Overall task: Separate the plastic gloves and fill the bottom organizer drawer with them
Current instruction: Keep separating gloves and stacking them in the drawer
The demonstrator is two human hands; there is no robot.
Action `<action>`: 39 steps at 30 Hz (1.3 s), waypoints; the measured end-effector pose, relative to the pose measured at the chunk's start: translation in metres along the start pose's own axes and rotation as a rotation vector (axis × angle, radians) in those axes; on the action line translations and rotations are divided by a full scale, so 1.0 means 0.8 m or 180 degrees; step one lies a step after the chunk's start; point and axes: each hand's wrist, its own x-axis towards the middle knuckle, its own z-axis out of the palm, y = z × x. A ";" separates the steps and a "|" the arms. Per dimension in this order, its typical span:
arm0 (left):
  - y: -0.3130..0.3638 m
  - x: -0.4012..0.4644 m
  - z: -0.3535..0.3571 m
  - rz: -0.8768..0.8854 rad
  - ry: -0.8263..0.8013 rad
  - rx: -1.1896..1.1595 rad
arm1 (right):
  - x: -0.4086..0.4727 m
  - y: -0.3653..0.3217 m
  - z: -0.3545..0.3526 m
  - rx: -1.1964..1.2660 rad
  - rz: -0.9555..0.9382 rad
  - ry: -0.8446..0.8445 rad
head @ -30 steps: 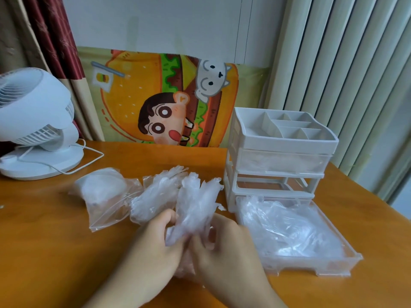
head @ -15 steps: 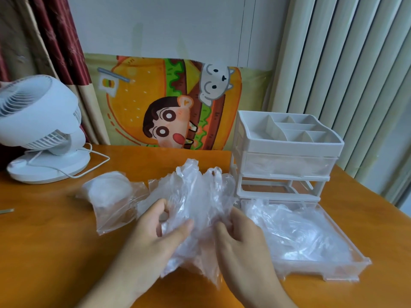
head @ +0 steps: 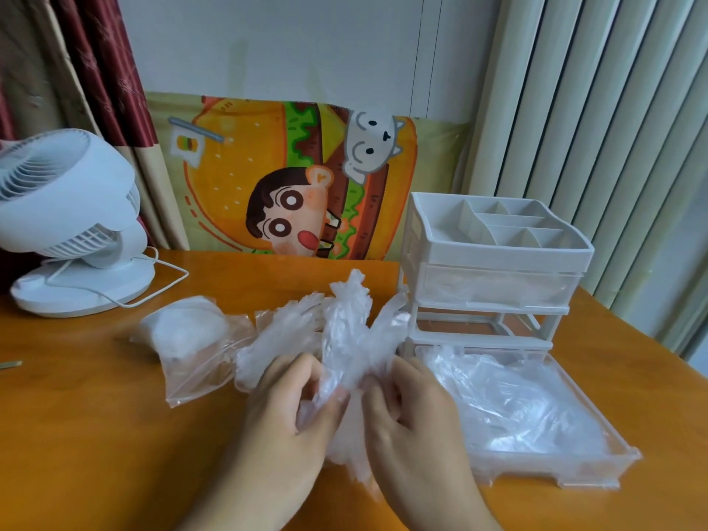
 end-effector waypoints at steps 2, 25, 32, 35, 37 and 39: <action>0.001 -0.001 0.003 0.0009 -0.0085 -0.0154 | -0.001 0.004 0.003 -0.0101 -0.0014 -0.0141; -0.008 -0.008 0.012 0.0250 -0.0317 -0.0889 | 0.001 -0.015 -0.009 0.1198 0.0851 -0.0550; 0.005 -0.018 0.012 0.0563 -0.0440 -0.1138 | 0.006 -0.007 -0.014 0.1991 0.0952 -0.0811; -0.001 -0.012 0.016 0.0683 -0.0035 -0.0882 | 0.008 -0.004 -0.010 0.1979 0.1146 -0.0587; -0.004 -0.008 0.018 0.0685 0.0113 -0.0801 | 0.007 -0.007 -0.013 0.2014 0.1287 -0.0496; -0.006 -0.006 0.017 0.0627 0.0260 -0.0737 | 0.007 -0.011 -0.014 0.2225 0.1520 -0.0444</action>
